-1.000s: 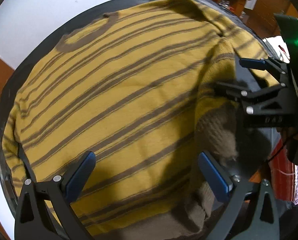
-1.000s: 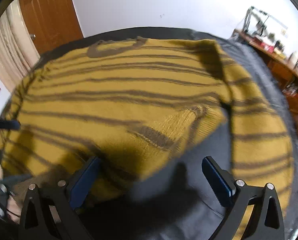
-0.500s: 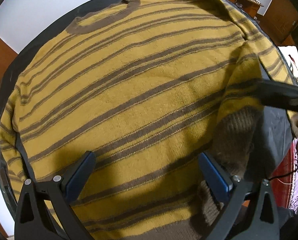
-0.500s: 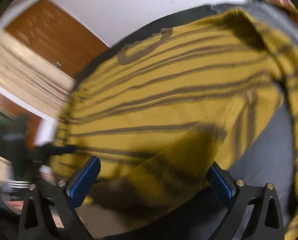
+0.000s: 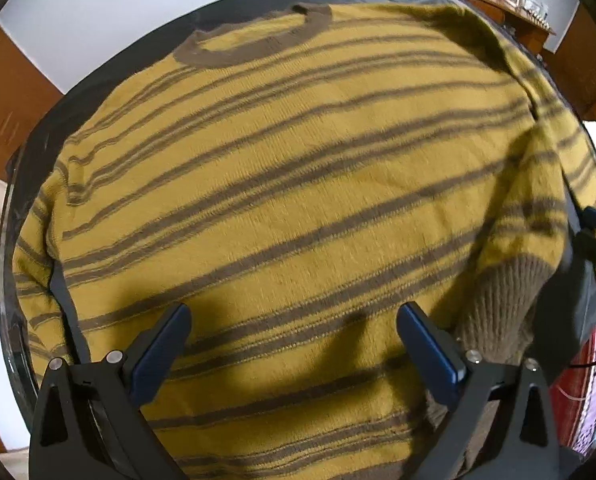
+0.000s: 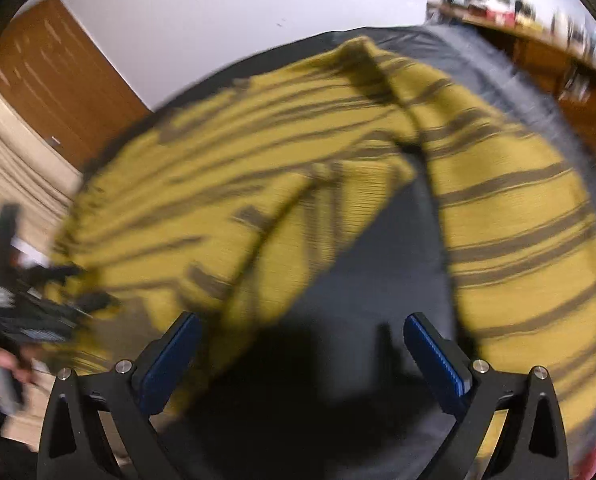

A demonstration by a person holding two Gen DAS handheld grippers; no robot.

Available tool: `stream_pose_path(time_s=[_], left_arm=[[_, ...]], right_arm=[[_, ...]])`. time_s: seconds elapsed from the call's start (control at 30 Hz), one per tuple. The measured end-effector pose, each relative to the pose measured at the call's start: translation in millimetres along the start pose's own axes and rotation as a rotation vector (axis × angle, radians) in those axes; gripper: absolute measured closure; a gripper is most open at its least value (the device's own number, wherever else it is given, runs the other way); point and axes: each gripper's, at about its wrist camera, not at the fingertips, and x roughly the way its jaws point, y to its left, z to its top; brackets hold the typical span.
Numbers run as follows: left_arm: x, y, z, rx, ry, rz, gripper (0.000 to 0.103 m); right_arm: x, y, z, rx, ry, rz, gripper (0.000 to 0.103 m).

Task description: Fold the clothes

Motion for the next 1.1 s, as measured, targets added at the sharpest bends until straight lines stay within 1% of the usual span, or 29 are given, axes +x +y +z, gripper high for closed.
stream_pose_path(time_s=[0.07, 0.17, 0.3, 0.33, 0.47, 0.53, 0.6, 0.7, 0.8, 0.83, 0.93, 1.0, 1.1], left_arm=[[-0.8, -6.3, 0.8, 0.008, -0.005, -0.004, 0.0], [1.0, -19.7, 3.7, 0.044, -0.018, -0.014, 0.0], [20.3, -31.9, 19.2, 0.107, -0.017, -0.015, 0.0], [29.7, -29.2, 24.8, 0.118, -0.01, -0.014, 0.0], [35.0, -35.8, 24.4, 0.139, 0.009, -0.018, 0.0], [31.5, -41.6, 22.8, 0.151, 0.008, -0.035, 0.0], [26.0, -50.6, 20.9, 0.173, 0.001, -0.06, 0.0], [12.2, -74.9, 16.0, 0.245, -0.02, -0.111, 0.0], [-1.7, -106.0, 6.0, 0.338, -0.032, -0.2, 0.0], [-5.2, -118.4, 0.6, 0.372, -0.025, -0.24, 0.0], [-10.6, -139.7, -11.9, 0.436, -0.01, -0.307, 0.0], [-15.3, -142.4, -15.9, 0.454, -0.023, -0.308, 0.0], [-25.6, -126.1, -15.0, 0.42, -0.051, -0.306, 0.0]], right_arm=[[4.3, 0.7, 0.8, -0.023, 0.003, -0.063, 0.0], [9.9, -0.1, 3.5, -0.071, 0.007, -0.094, 0.0], [21.3, 13.4, 6.3, -0.194, 0.018, -0.136, 0.0], [22.9, 19.4, 7.4, -0.216, 0.017, -0.124, 0.0], [10.5, 33.1, 5.7, -0.245, 0.0, 0.046, 0.0], [-2.1, 26.2, 7.2, -0.179, -0.014, 0.154, 0.0], [-11.8, 15.1, 8.3, -0.116, -0.03, 0.203, 0.0], [-26.8, -4.6, 7.2, -0.026, -0.053, 0.227, 0.0], [-44.8, -25.0, -1.2, 0.039, -0.078, 0.207, 0.0], [-50.7, -31.4, -4.1, 0.055, -0.087, 0.189, 0.0], [-70.9, -53.0, -12.8, 0.101, -0.117, 0.116, 0.0], [-80.8, -60.2, -14.0, 0.111, -0.137, 0.078, 0.0], [-86.6, -57.1, -8.8, 0.088, -0.153, 0.079, 0.0]])
